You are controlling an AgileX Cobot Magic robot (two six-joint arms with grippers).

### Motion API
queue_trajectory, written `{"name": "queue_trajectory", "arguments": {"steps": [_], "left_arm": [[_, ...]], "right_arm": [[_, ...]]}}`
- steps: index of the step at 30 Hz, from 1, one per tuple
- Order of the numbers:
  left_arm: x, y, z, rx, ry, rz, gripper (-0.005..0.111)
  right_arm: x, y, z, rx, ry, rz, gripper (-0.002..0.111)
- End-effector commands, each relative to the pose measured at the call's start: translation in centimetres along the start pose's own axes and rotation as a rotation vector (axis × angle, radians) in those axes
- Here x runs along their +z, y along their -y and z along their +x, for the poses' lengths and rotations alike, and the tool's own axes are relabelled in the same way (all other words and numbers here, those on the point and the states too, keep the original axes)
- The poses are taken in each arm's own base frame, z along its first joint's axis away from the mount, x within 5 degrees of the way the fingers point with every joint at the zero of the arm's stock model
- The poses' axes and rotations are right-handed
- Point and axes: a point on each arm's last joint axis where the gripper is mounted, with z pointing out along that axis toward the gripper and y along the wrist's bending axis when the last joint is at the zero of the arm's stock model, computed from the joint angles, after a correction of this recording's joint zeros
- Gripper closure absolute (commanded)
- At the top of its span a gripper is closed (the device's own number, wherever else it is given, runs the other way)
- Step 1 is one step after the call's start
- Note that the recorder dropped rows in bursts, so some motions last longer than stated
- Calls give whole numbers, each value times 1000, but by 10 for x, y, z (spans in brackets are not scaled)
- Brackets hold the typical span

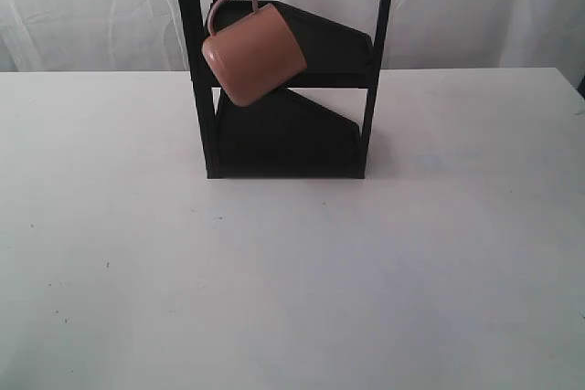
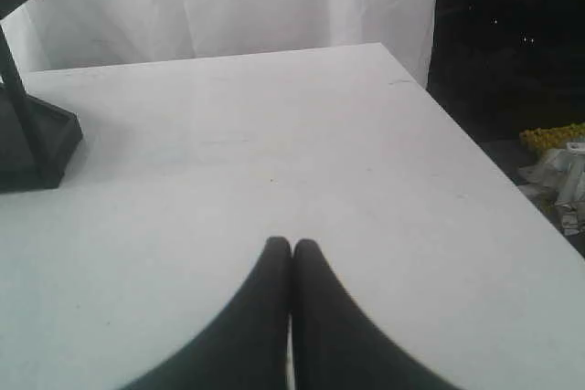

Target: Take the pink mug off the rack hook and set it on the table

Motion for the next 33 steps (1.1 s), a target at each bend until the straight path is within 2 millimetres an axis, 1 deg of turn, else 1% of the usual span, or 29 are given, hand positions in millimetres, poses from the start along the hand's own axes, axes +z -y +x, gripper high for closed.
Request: {"name": "queue_trajectory", "arguments": {"steps": [1, 6, 10, 15, 17, 19, 20, 23, 24, 26, 29, 32, 33], "left_arm": [[0, 0, 1, -2, 5, 5, 107], [0, 0, 1, -2, 5, 5, 107], [0, 0, 1, -2, 5, 5, 107], [0, 0, 1, -2, 5, 5, 107], [0, 0, 1, -2, 5, 5, 107], [0, 0, 1, -2, 5, 5, 107], [0, 0, 1, -2, 5, 5, 107], [0, 0, 1, -2, 5, 5, 107], [0, 0, 1, -2, 5, 5, 107], [0, 0, 1, -2, 5, 5, 107], [0, 0, 1, -2, 5, 5, 107], [0, 0, 1, -2, 5, 5, 107], [0, 0, 1, -2, 5, 5, 107]], "right_arm": [[0, 0, -1, -34, 19, -3, 108], [-1, -2, -9, -58, 100, -17, 108], [-3, -5, -21, -77, 241, -50, 108], [-3, -6, -23, -69, 261, -56, 108], [-5, -7, -27, -51, 308, -72, 108], [-10, -11, -40, 97, 460, -145, 108], [-17, -13, -51, 201, 589, -214, 108], [-32, -13, -68, 283, 822, -294, 108], [-34, -10, -69, 330, 847, -283, 108], [-31, -8, -67, 369, 812, -268, 108], [-23, -8, -60, 396, 688, -240, 108], [-17, -8, -55, 558, 530, -250, 108], [-16, -8, -54, 587, 491, -246, 108]]}}
